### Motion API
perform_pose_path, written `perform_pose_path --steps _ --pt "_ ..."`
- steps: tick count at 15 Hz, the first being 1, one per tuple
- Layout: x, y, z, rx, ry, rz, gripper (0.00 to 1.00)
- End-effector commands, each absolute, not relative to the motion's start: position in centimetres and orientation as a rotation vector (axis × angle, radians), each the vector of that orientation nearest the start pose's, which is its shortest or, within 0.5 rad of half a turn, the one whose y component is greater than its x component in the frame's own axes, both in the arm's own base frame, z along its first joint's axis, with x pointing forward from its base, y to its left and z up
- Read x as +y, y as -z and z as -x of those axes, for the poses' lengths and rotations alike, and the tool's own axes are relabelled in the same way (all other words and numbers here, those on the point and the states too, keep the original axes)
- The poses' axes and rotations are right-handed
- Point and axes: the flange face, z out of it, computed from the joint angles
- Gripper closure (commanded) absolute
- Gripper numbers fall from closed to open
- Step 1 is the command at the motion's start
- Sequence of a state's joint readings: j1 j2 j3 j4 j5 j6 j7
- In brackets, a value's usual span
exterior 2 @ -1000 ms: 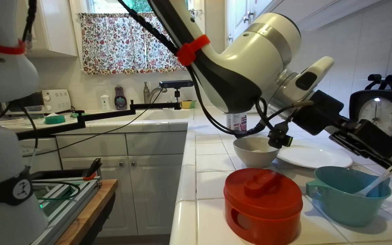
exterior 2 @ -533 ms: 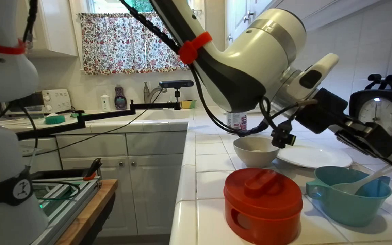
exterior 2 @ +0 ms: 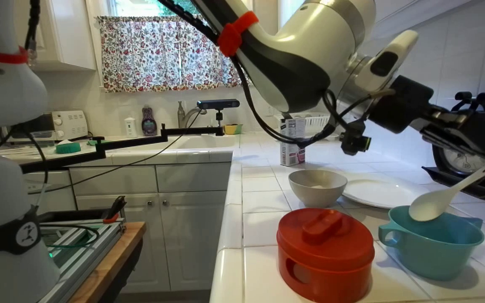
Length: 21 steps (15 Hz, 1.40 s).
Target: Put the white spoon on the white plate.
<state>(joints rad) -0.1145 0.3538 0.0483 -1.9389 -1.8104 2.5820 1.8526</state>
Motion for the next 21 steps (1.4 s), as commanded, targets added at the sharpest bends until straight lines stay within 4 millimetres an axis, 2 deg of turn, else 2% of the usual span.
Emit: perform_pose_path --steps 1,5,10,13,17,21 --pt "-2.1 -35.2 -61.9 0.695 1.727 3.079 0.99" --pt "0.1 -36.8 -62.2 0.692 1.734 3.032 0.99" --pt "5.0 -35.7 -62.6 0.569 1.721 3.016 0.99" --pt "7.3 -34.7 -62.9 0.482 1.716 3.006 0.99" --pt "8.4 -33.2 -63.4 0.436 1.688 2.987 0.99" --pt "8.8 -32.8 -63.8 0.399 1.662 2.923 0.99"
